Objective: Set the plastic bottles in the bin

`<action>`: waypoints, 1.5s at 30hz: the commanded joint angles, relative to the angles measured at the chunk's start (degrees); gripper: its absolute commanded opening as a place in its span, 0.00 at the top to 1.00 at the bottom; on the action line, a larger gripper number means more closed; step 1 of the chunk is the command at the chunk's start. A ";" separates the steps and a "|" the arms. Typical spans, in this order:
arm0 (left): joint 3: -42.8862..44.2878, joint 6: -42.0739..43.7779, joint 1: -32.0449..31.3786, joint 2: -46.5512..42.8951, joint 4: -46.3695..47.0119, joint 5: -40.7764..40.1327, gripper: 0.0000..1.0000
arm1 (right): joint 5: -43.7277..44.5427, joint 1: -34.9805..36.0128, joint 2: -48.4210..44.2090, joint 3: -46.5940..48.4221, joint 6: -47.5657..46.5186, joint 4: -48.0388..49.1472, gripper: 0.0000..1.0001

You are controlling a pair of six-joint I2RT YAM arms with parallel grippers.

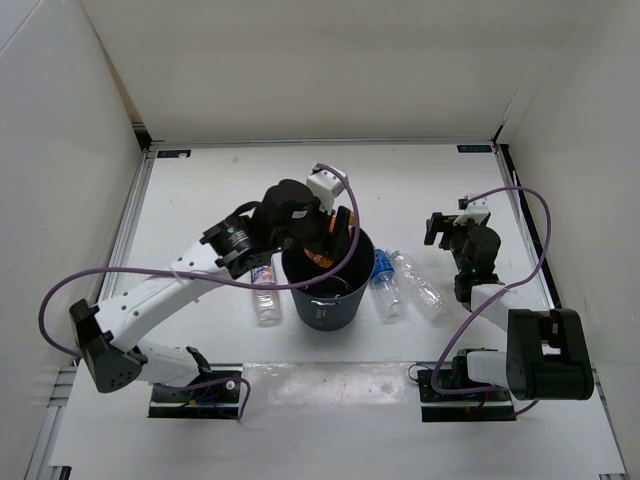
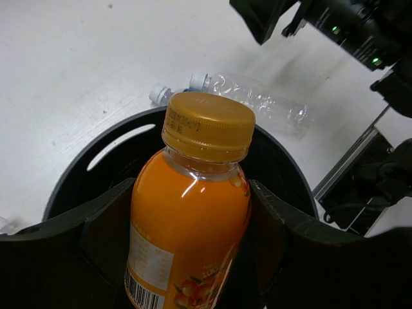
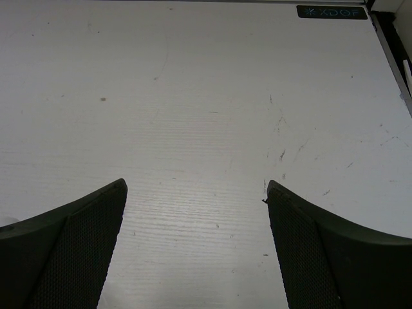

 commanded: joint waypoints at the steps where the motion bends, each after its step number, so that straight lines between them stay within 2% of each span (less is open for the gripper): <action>1: 0.17 -2.19 -0.71 0.19 2.91 -1.08 0.32 | 1.40 0.36 -0.38 -0.51 0.21 3.46 0.10; 5: -0.36 -2.46 -1.67 0.99 2.47 -2.22 0.22 | 1.67 0.36 -0.46 -0.60 0.21 3.72 0.10; 9: 2.80 -2.81 -1.67 1.07 -0.96 -6.34 0.00 | 1.32 0.44 -0.29 -0.61 0.12 3.81 0.10; 15: 13.68 2.28 -0.62 -3.22 -5.52 -18.36 0.00 | 1.40 0.27 -0.11 -0.60 0.21 3.90 0.10; 17: 16.85 2.37 2.27 -6.29 -6.41 -21.63 0.00 | 1.67 0.36 -0.20 -0.60 0.21 3.90 0.10; 18: 16.87 2.11 3.15 -7.27 -6.32 -25.39 0.00 | 2.02 0.62 -0.20 -0.60 0.21 4.16 0.10; 19: 16.69 1.94 7.34 -8.41 -4.49 -26.12 0.00 | 2.11 0.71 -0.11 -0.69 0.21 3.99 0.10; 21: 12.84 2.11 10.09 -13.42 -2.73 -26.22 0.00 | 2.63 0.88 -0.20 -0.69 -1.46 4.16 0.10; 22: 11.78 2.72 14.02 -14.65 -1.93 -26.04 0.00 | 2.81 1.06 -0.11 -0.61 -1.63 4.25 0.10; 24: 10.10 1.16 17.55 -17.20 -4.20 -26.82 0.00 | 3.51 1.41 -0.11 -0.78 -1.64 4.60 0.10; 26: 10.80 -4.20 21.51 -17.73 -12.78 -27.44 0.00 | 4.12 1.67 -0.03 -0.95 -1.81 4.60 0.10; 29: 6.95 -10.45 28.37 -19.05 -18.00 -22.81 0.00 | 4.65 1.94 -0.11 -1.04 -1.81 4.95 0.10; 30: 1.37 -12.55 29.60 -20.97 -18.97 -20.00 0.00 | 4.83 1.85 -0.11 -1.04 -1.90 5.04 0.10; 31: -0.69 -14.31 33.53 -21.60 -18.98 -18.15 0.00 | 4.92 1.94 -0.20 -1.04 -1.90 5.04 0.10; 32: -2.63 -15.28 34.79 -22.04 -18.46 -14.91 0.00 | 4.83 1.94 -0.11 -1.13 -1.81 5.04 0.10; 33: -8.65 -17.03 37.15 -23.61 -18.02 -11.83 0.00 | 4.66 1.76 -0.03 -1.04 -1.90 5.04 0.10; 35: -12.47 -18.97 39.63 -24.58 -17.05 -6.74 0.00 | 4.83 1.94 -0.11 -1.13 -1.90 5.13 0.10; 36: -17.71 -19.24 40.85 -25.20 -14.78 -4.01 0.00 | 4.83 1.94 -0.11 -1.13 -1.90 5.13 0.10; 39: -24.77 -19.95 41.22 -25.74 -10.47 0.49 0.00 | 4.66 1.94 -0.20 -1.13 -1.81 5.13 0.10; 45: -30.94 -20.39 38.67 -23.01 -8.26 3.83 0.00 | 4.74 1.94 -0.11 -1.04 -1.73 5.22 0.10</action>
